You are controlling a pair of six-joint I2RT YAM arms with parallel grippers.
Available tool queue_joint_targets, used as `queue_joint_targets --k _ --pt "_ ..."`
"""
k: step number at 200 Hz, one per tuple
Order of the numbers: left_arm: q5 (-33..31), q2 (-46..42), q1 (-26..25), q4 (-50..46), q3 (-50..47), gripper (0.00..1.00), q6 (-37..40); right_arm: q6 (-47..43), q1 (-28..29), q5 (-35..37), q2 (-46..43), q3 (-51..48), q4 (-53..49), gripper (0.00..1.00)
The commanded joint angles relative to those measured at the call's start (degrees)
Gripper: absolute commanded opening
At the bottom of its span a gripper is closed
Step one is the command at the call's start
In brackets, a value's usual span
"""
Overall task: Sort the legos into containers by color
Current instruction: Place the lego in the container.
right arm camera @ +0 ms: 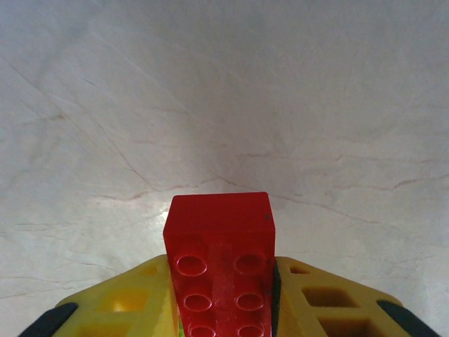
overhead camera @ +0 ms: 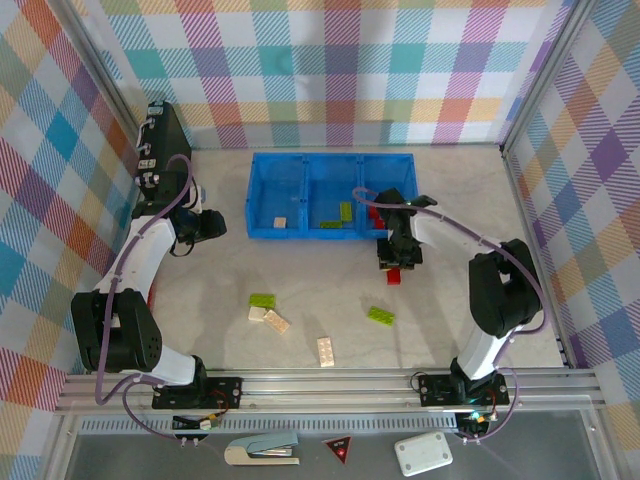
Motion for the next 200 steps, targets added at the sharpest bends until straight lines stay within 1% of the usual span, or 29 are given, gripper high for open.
queue_joint_targets --k 1,44,92,157,200 --pt "0.9 -1.65 0.9 0.72 -0.56 0.48 1.05 -2.38 -2.0 -1.24 1.32 5.04 -1.23 0.34" --pt "0.56 -1.92 0.9 0.57 -0.7 0.48 1.14 -5.24 -5.29 -2.08 6.91 14.77 -3.63 0.34" --pt "0.38 -2.44 0.88 0.7 -0.98 0.48 1.06 -8.11 -8.87 -2.16 16.12 29.57 -6.66 0.34" --pt "0.21 -2.41 0.9 0.92 -1.16 0.48 1.06 -11.31 -10.77 1.67 30.76 48.12 -11.05 0.34" --pt "-0.32 -2.14 0.9 0.97 -1.15 0.47 1.24 -11.93 -11.67 -0.22 37.57 56.63 -11.98 0.34"
